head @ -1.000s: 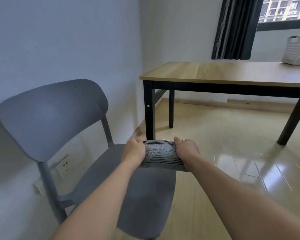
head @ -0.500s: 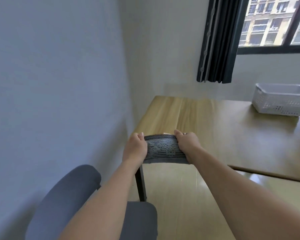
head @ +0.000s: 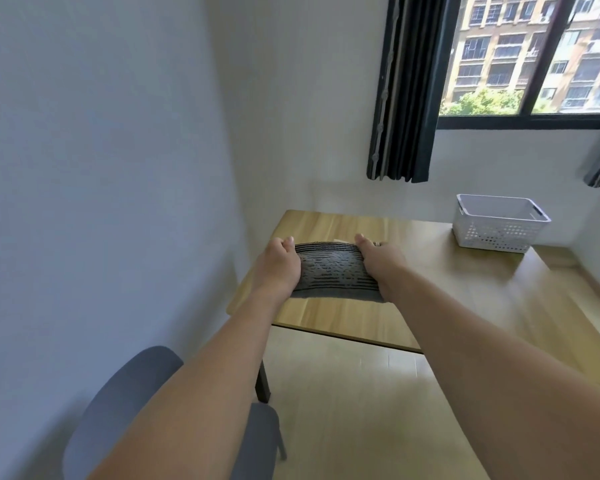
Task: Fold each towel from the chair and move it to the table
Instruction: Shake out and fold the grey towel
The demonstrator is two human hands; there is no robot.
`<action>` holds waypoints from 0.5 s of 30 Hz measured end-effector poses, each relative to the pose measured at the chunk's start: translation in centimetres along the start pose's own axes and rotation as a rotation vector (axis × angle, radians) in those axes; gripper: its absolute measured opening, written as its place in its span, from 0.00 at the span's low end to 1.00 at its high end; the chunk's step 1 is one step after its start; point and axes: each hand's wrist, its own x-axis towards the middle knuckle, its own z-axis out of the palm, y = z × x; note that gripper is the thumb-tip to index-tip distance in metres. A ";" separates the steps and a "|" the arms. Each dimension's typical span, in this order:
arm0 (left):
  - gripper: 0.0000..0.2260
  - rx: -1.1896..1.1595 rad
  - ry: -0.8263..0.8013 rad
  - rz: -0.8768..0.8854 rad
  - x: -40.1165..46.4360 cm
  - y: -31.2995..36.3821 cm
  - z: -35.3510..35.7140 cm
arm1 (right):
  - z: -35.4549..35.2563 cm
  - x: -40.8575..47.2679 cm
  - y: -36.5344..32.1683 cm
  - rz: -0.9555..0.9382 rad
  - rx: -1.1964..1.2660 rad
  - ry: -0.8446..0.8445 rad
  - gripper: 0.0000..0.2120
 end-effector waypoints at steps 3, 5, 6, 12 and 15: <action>0.18 0.003 0.000 0.008 -0.2 3.2 3.3 | -4.2 1.9 -0.4 -0.009 -0.007 -0.004 0.21; 0.18 0.010 0.004 0.018 -0.2 5.8 5.7 | -7.5 3.5 -0.7 -0.022 0.003 -0.008 0.20; 0.18 0.013 0.011 0.025 -0.1 7.3 7.0 | -9.2 4.5 -0.9 -0.032 0.003 -0.011 0.21; 0.16 -0.016 0.048 -0.025 0.2 14.0 15.7 | -18.5 11.4 -1.5 -0.054 -0.046 -0.084 0.25; 0.18 -0.009 0.050 -0.071 0.4 16.1 19.3 | -21.5 14.5 -1.4 -0.066 -0.079 -0.105 0.25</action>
